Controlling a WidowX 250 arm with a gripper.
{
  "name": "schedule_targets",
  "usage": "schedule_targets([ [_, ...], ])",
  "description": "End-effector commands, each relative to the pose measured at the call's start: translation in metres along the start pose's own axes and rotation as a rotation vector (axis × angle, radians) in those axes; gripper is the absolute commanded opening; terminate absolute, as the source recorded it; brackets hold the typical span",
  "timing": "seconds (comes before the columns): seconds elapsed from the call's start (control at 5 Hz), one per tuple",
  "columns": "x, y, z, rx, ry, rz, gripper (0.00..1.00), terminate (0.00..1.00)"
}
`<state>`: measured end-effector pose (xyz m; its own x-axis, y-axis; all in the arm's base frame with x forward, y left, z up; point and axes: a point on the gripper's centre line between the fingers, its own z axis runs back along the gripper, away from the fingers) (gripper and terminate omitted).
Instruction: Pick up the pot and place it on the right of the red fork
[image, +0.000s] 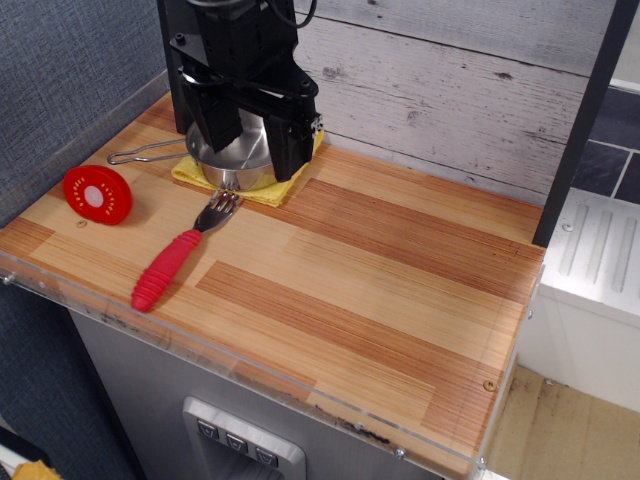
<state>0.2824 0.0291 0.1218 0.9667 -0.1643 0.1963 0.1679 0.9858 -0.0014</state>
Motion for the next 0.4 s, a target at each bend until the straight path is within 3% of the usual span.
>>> schedule_targets([
  [0.0,0.000,0.000,0.000,0.000,0.000,0.000,1.00,0.00],
  [0.2,0.019,0.011,-0.010,-0.002,0.004,0.016,1.00,0.00],
])
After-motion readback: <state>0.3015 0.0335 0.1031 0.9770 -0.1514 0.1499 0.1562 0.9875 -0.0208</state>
